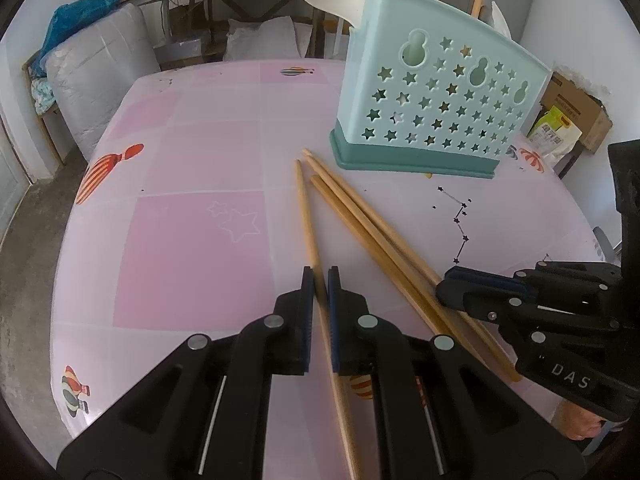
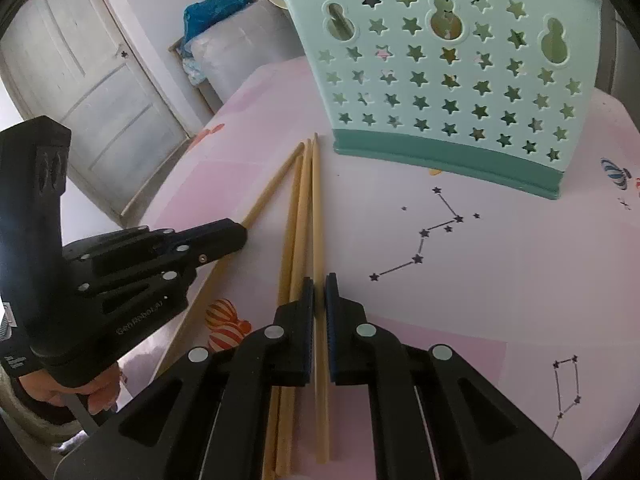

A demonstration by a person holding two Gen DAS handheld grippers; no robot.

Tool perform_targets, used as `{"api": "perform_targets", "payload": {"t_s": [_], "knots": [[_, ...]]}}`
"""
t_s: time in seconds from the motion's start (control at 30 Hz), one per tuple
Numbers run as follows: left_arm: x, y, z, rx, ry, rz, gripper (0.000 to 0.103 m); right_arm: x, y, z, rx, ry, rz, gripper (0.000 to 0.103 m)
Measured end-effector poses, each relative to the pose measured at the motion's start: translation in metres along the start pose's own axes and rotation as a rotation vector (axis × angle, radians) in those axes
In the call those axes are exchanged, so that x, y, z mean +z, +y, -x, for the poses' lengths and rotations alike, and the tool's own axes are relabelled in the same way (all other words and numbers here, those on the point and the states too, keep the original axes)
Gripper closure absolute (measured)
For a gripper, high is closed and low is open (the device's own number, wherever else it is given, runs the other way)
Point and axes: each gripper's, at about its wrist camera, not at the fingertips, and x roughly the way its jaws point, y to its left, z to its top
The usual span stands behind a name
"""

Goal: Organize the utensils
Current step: 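Close the right tool on a chopstick while the left tool aligns over another chopstick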

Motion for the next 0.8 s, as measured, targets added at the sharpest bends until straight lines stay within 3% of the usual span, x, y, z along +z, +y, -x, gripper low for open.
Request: {"api": "perform_targets", "payload": {"t_s": [0.17, 0.47, 0.57, 0.67, 0.73, 0.8], "knots": [[-0.004, 0.004, 0.005, -0.009, 0.028, 0.017, 0.098, -0.014, -0.018, 0.019, -0.022, 0.014, -0.059, 0.097], [-0.003, 0.016, 0.01, -0.093, 0.095, 0.057, 0.097, -0.053, -0.061, 0.062, -0.093, 0.029, -0.186, 0.097], [0.004, 0.015, 0.006, -0.064, 0.103, 0.039, 0.087, -0.052, -0.071, 0.066, -0.074, 0.024, -0.221, 0.096], [0.011, 0.014, 0.002, -0.052, 0.108, 0.025, 0.085, -0.048, -0.076, 0.065, -0.058, 0.011, -0.225, 0.095], [0.017, 0.011, -0.004, -0.031, 0.108, 0.0, 0.085, -0.042, -0.076, 0.061, -0.066, 0.004, -0.207, 0.085], [0.022, 0.008, -0.008, -0.01, 0.105, -0.021, 0.085, -0.034, -0.074, 0.054, -0.08, 0.003, -0.186, 0.083]]}}
